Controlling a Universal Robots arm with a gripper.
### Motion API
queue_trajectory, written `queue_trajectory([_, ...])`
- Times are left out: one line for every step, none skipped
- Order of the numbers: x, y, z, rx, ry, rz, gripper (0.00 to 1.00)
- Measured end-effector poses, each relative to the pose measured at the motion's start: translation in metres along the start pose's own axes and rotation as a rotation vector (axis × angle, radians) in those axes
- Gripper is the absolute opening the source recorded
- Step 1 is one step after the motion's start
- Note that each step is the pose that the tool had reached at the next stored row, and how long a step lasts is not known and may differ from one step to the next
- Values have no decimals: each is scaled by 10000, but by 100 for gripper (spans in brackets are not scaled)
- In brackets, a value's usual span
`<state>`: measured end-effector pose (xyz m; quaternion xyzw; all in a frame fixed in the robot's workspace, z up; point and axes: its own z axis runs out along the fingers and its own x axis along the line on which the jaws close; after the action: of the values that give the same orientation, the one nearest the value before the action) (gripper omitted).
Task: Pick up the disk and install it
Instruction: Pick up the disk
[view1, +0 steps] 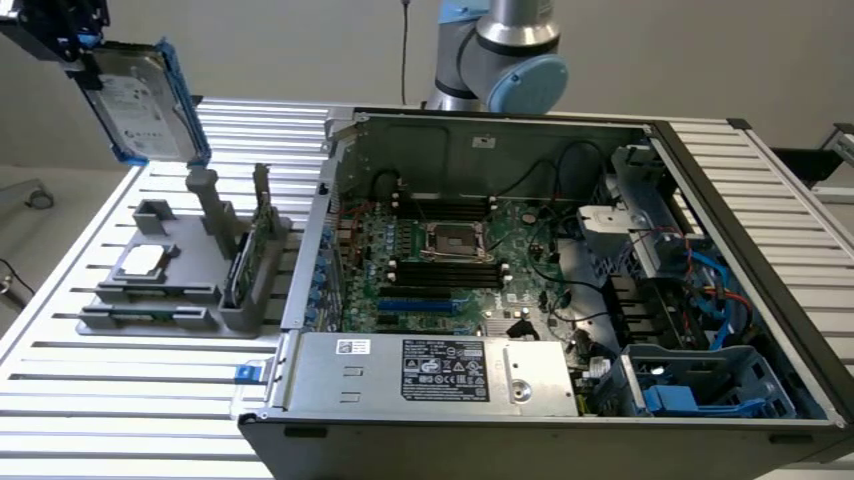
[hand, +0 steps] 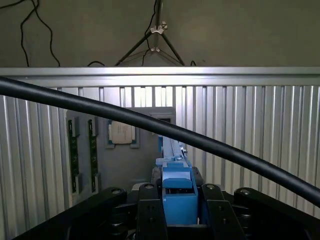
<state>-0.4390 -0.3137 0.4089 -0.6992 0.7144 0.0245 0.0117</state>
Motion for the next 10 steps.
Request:
queue_trajectory([-3, -30, -47, -3, 0, 0, 33])
queue_trajectory([-6, -66, -92, -9, 0, 0, 33])
queue_trajectory([-9, -108, -138, -12, 0, 0, 33])
queue_trajectory([-12, -152, -183, -18, -1, 0, 33])
queue_trajectory([-15, -195, -229, -27, 0, 1, 33])
queue_trajectory([-18, -240, -275, -34, 1, 1, 33])
queue_trajectory([-20, -285, -322, -42, 0, 2, 33])
queue_trajectory([-22, -329, -368, -50, 1, 3, 33])
queue_trajectory([-23, -373, -414, -56, 1, 3, 33])
queue_trajectory([-21, -422, -464, -63, 1, 3, 33])
